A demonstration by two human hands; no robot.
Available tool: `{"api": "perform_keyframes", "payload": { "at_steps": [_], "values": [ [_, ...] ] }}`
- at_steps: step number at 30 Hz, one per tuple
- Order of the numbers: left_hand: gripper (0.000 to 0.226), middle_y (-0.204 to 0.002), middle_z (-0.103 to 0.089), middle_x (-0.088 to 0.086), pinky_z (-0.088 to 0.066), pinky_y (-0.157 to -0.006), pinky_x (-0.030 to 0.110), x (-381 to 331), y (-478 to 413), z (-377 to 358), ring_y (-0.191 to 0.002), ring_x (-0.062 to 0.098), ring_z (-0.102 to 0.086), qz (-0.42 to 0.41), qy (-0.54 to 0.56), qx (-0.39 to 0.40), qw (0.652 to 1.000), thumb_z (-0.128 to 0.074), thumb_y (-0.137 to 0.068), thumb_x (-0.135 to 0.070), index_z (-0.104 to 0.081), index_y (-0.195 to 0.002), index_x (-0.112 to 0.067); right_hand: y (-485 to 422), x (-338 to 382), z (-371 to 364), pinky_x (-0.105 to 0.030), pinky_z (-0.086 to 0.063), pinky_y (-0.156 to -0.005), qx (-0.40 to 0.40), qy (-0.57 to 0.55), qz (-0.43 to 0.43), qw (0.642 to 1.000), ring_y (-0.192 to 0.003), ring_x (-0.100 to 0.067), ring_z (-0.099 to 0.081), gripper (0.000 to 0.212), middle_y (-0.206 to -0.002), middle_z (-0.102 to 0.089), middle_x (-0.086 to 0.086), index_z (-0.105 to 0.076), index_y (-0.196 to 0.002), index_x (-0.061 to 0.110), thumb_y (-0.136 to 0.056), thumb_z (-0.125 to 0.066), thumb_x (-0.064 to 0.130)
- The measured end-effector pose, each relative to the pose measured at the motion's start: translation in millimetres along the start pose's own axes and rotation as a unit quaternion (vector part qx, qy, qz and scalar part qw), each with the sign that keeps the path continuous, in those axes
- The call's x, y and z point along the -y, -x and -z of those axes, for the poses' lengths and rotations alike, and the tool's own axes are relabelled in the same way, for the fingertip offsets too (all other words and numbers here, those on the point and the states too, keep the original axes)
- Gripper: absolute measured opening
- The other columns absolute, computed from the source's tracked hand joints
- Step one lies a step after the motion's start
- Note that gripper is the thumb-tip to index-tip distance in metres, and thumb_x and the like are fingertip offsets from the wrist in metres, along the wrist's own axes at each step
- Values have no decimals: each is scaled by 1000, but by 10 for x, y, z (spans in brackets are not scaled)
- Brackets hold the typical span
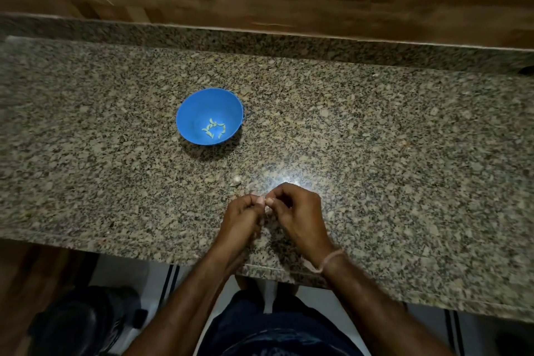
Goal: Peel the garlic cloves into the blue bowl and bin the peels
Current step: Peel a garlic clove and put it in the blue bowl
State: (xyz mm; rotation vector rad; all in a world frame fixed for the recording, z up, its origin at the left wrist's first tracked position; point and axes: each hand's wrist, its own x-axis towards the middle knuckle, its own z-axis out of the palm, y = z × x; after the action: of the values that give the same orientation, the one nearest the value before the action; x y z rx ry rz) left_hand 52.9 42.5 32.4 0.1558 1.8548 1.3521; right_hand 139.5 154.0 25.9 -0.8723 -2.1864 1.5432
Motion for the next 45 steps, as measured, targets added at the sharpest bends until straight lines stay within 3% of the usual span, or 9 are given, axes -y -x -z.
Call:
{"api": "perform_keyframes", "payload": {
  "at_steps": [6,12,18,23,29,35,37,41,45],
  "values": [
    [23,-83,-46,-4,-32,-58,30,79,70,-78,-72,11,-44,-209,-285,-83,932,-37,-110,-24,-45,-90,-17,-1,-37,3,-18,-41,-57,6,60,33,998,-62,-7,-58,17,-67,-64,9,-70,-80,17,-96,-69,15],
    [37,-87,-43,-2,-31,-58,32,150,64,-105,-73,18,-44,-263,-365,-109,886,-21,-107,-40,-44,-94,-15,15,-38,-34,-21,-41,-56,28,20,-37,999,-59,-3,-51,24,-66,-62,6,-65,-77,15,-100,-67,19],
    [27,-69,-44,-3,-29,-52,27,-23,17,-150,-58,9,-38,43,-40,25,998,-36,-110,-19,-48,-87,-16,-6,-61,-31,-18,-28,-59,45,176,63,981,-68,-7,-39,24,-73,-42,11,-46,-82,19,-105,-56,17],
    [20,-83,-40,-6,-29,-57,18,65,17,-189,-68,3,-38,-166,-281,-80,942,-36,-111,-18,-42,-92,-14,-93,-35,16,-16,-37,-59,69,-35,-131,988,-59,1,-44,30,-67,-54,5,-57,-73,13,-102,-62,17],
    [32,-64,-43,-3,-29,-49,25,-122,-49,-162,-54,9,-37,78,-24,8,997,-38,-108,-22,-48,-78,-16,-9,-70,-6,-20,-32,-56,35,107,12,994,-61,-7,-42,25,-69,-51,4,-52,-79,12,-103,-60,16],
    [17,-86,-39,-3,-23,-55,27,63,-36,-149,-65,7,-37,-223,-340,-82,910,-37,-110,-19,-39,-93,-20,-177,-31,73,-14,-36,-54,93,-31,-142,985,-54,2,-42,33,-64,-51,9,-55,-70,11,-101,-63,18],
    [21,-81,-41,-3,-25,-55,26,41,-31,-144,-62,5,-36,-182,-277,-69,941,-38,-109,-20,-42,-89,-16,-142,-10,35,-18,-35,-57,105,-18,-139,985,-58,-1,-43,32,-66,-50,9,-53,-72,17,-103,-61,19],
    [36,-61,-36,-4,-25,-41,22,-101,-43,-160,-50,9,-30,95,-15,5,995,-40,-108,-25,-45,-73,-19,-57,-32,-46,-22,-27,-59,66,178,47,981,-71,-13,-41,24,-75,-44,5,-44,-83,16,-106,-52,14],
    [33,-64,-46,-6,-31,-50,23,-25,-3,-158,-56,9,-39,-62,-129,-56,988,-43,-110,-25,-52,-80,-14,-185,-42,-19,-26,-31,-55,50,80,-14,995,-61,-10,-42,25,-68,-53,1,-51,-78,12,-103,-58,13]
  ]
}}
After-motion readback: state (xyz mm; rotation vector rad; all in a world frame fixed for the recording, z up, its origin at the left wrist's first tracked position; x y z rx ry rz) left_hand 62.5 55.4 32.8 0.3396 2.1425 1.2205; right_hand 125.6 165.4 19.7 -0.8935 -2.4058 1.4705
